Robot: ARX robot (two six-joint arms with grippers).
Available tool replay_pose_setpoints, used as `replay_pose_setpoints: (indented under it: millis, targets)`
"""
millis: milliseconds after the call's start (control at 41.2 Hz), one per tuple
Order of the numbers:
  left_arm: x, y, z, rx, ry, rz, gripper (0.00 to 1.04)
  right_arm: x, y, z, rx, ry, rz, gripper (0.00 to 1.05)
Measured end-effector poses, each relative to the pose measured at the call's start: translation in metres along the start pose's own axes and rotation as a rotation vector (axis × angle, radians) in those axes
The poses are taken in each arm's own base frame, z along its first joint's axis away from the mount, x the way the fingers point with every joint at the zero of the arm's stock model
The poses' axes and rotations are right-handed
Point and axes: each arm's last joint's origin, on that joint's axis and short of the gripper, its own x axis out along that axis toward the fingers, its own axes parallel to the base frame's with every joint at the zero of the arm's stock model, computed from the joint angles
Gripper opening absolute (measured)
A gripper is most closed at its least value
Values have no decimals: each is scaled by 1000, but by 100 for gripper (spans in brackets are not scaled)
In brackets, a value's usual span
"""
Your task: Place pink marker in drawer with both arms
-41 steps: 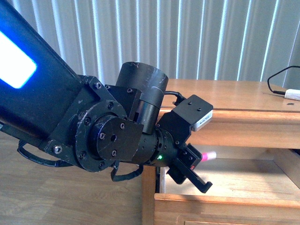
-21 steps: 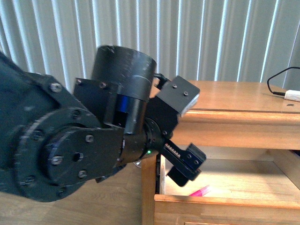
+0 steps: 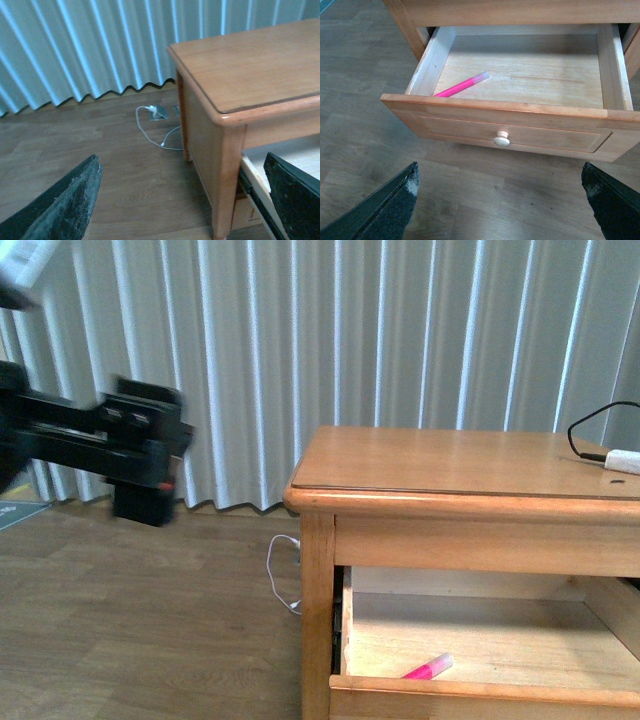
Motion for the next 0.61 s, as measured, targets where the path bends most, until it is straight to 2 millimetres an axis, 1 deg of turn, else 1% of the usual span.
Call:
replay_pose_setpoints:
  millis: [97, 194, 292, 389, 486, 607]
  targets:
    - [-28, 17, 3, -46, -4, 63, 98, 0, 0, 0, 0, 0, 0, 96]
    - [-55, 30, 2, -90, 5, 122, 98, 0, 0, 0, 0, 0, 0, 96]
    - [-80, 41, -3, -123, 30, 191, 98, 0, 0, 0, 0, 0, 0, 96]
    - [-101, 53, -14, -145, 80, 307, 98, 0, 0, 0, 0, 0, 0, 96]
    - [-116, 63, -25, -178, 108, 392, 98, 0, 0, 0, 0, 0, 0, 96]
    - [-118, 64, -24, -193, 93, 390, 98, 0, 0, 0, 0, 0, 0, 96]
